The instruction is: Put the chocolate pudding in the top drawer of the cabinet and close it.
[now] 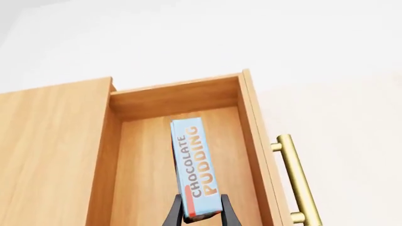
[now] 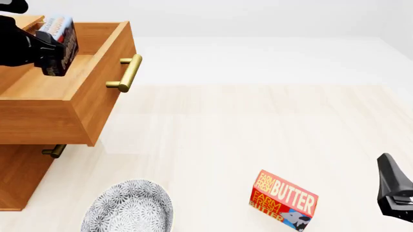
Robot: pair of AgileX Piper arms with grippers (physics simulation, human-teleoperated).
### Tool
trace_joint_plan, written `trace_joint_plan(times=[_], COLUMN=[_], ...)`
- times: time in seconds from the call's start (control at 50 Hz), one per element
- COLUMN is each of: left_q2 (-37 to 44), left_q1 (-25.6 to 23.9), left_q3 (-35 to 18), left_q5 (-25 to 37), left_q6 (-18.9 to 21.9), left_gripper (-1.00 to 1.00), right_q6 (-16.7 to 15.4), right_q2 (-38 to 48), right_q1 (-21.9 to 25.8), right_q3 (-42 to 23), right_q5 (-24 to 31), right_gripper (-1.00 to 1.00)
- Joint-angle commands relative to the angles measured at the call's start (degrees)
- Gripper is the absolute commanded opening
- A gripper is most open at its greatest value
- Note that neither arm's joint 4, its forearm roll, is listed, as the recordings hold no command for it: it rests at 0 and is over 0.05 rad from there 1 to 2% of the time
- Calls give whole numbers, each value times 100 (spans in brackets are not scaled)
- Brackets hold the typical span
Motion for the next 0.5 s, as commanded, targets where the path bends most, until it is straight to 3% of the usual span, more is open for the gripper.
trace_joint_plan(times=[0.02,0.5], left_q2=[226,405], left_q1=[50,314], left_q3=[-132,-107], left_q5=[135,-32], left_q6=[138,116], left_gripper=[-100,-100], right_q6=[7,7], right_q2=[1,21], right_q1=[-2,-4], right_q3=[-4,-6], right_q5=[4,3], right_gripper=[100,100])
